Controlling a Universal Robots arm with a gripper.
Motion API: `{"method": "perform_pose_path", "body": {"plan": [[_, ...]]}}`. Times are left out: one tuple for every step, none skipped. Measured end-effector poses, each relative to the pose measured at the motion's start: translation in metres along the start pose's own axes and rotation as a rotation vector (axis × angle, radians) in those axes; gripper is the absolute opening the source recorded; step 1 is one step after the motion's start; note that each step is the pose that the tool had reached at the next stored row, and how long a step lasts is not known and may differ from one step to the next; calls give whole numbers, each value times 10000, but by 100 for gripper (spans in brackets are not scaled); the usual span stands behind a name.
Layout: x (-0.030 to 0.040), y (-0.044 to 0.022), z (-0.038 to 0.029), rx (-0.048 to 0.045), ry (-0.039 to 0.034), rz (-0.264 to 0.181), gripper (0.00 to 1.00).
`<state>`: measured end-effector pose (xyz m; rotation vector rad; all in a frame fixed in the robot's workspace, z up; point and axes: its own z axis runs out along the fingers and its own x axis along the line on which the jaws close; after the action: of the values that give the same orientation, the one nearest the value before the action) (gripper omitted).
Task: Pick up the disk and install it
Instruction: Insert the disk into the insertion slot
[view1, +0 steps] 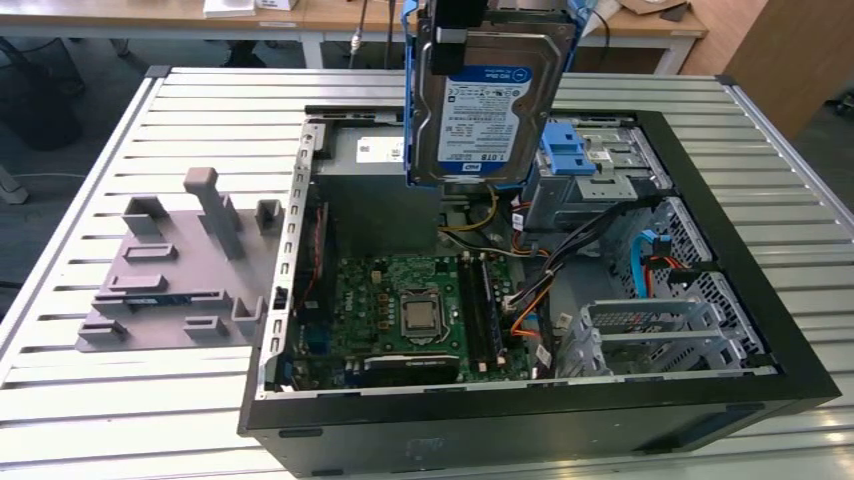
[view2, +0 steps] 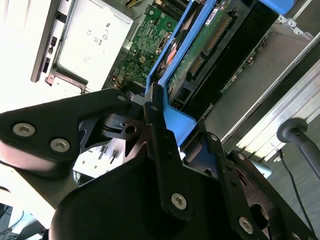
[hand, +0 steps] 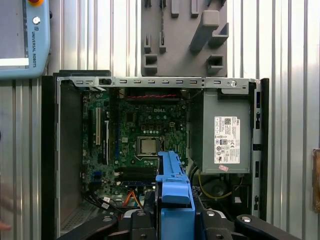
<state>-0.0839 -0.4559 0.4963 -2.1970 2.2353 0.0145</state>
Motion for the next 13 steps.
{"method": "perform_pose_path", "body": {"plan": [[0, 0, 0, 0, 0, 0, 36], [0, 0, 0, 0, 0, 0, 36], [0, -1, 0, 0, 0, 0, 36], [0, -1, 0, 0, 0, 0, 36], [0, -1, 0, 0, 0, 0, 36], [0, -1, 0, 0, 0, 0, 36], [0, -2, 0, 0, 0, 0, 36], [0, -2, 0, 0, 0, 0, 36], [0, -4, 0, 0, 0, 0, 36], [0, -7, 0, 0, 0, 1, 36], [0, -7, 0, 0, 0, 0, 36], [0, -7, 0, 0, 0, 0, 36], [0, -7, 0, -1, 0, 0, 36]]}}
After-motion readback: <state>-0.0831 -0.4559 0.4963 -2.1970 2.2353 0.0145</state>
